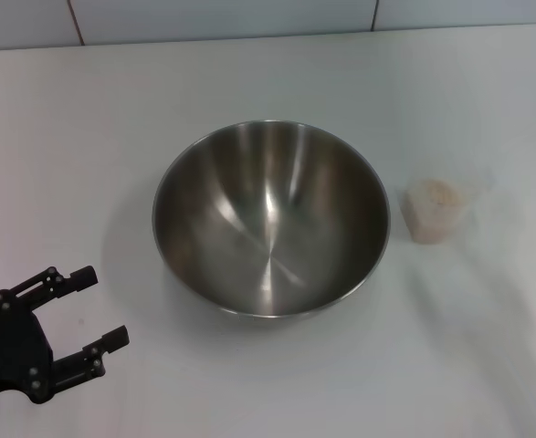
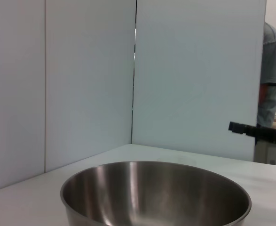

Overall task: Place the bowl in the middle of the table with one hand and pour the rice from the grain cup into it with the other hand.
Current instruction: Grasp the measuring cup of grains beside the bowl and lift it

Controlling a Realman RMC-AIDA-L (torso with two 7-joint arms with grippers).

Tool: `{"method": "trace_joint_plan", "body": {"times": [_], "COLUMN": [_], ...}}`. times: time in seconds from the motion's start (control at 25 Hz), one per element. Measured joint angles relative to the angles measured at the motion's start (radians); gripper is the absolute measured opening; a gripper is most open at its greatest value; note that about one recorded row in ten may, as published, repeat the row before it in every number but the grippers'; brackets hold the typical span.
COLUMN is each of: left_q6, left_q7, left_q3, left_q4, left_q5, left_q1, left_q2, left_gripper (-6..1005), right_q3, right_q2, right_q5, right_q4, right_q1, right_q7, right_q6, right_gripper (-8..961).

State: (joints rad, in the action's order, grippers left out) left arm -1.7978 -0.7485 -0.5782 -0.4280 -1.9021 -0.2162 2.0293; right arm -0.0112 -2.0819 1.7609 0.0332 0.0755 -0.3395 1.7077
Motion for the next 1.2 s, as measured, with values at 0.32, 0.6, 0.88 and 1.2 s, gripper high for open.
{"method": "trace_joint_plan", "body": {"times": [0.32,0.6,0.88,1.2], "left_q6": [-0.008,-0.012,-0.016,-0.017], "left_q7": [0.0,0.0,0.0,0.0], "left_q3": [0.0,0.0,0.0,0.0], "left_q4": [-0.003,-0.003,-0.005,-0.002], "left_q5": [0.0,0.0,0.002,0.002], "left_q1": [0.001,-0.001,0.002,0.001], "left_q2": [0.0,0.0,0.002,0.002], "left_gripper": [772,772,772,772], "right_q3": [0.007,0.015,0.024,0.024], "right_q2": [-0.001,0.0,0.0,0.0], "right_q5": [0.006,0.014,0.017,0.019], "right_q4": [0.001,0.001,0.001,0.001], "right_q1": [0.023,0.039,0.056,0.062], "right_q7": [0.001,0.004,0.005,0.005], "right_q6": [-0.138,-0.222,-0.255,-0.266], "right_gripper": [706,706,705,705]}}
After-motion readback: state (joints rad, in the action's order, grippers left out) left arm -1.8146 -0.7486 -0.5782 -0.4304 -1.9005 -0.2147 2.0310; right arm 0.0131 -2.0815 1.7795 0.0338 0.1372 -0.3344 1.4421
